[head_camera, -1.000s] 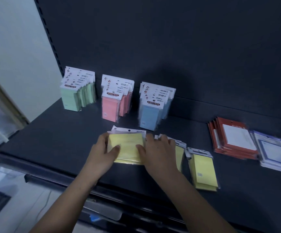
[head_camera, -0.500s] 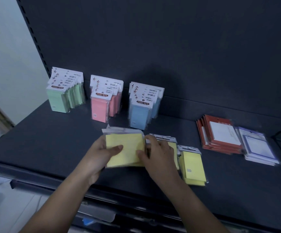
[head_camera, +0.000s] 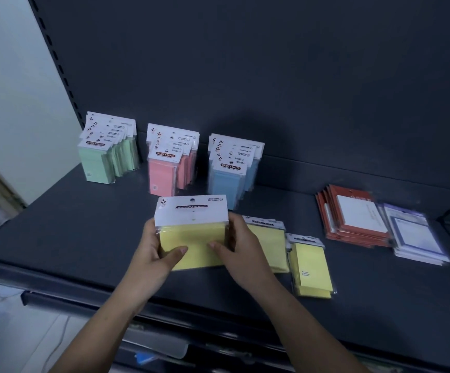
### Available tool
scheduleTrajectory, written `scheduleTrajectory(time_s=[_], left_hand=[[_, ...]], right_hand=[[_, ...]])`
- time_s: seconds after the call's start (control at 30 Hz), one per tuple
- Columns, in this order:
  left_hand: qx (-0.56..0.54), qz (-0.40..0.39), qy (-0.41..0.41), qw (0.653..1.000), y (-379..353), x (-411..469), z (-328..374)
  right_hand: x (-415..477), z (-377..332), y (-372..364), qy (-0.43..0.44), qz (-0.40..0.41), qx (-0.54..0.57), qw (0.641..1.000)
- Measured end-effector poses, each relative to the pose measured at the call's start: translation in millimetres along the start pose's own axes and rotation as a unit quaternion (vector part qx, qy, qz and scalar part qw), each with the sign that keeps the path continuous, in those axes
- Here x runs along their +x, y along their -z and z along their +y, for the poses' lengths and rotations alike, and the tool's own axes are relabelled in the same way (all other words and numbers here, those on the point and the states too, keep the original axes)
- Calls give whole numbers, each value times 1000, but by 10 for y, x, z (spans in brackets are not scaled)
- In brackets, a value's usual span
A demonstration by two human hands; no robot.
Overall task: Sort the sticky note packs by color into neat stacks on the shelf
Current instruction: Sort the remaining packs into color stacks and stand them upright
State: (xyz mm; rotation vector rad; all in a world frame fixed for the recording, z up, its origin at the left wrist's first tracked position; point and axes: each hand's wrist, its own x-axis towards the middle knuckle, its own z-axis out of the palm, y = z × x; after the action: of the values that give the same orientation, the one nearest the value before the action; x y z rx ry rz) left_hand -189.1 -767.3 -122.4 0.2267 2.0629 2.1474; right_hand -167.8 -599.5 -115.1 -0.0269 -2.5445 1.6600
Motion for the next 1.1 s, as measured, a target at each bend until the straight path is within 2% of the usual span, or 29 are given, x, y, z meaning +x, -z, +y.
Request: scheduleTrajectory(time_s=[0.17, 0.3, 0.4, 0.5, 0.63, 0.73, 0.9, 1.1], left_hand=[[67, -11, -107, 992, -189, 186, 238], [182, -87, -171, 965, -569, 587, 442], [241, -113, -160, 950, -965, 932, 416], [274, -103, -140, 946, -1340, 1225, 297], [275, -77, -126, 950, -1621, 1424, 106], [270, -49, -77, 959, -1759, 1553, 5], [272, -10, -49, 961, -1857, 1596, -55], [274, -87, -32, 957, -1628, 1264, 36]], right_hand=[[62, -68, 230, 39, 57, 39, 997], [205, -3, 747, 38, 144, 58, 987], [325, 168, 1127, 10, 192, 19, 981], [471, 358, 1397, -16, 230, -8, 973], [651, 498, 1559, -53, 218, -50, 973], [795, 520, 1621, -87, 206, -91, 971], [926, 539, 1607, -105, 233, -108, 961], [644, 414, 1561, -48, 245, -151, 957]])
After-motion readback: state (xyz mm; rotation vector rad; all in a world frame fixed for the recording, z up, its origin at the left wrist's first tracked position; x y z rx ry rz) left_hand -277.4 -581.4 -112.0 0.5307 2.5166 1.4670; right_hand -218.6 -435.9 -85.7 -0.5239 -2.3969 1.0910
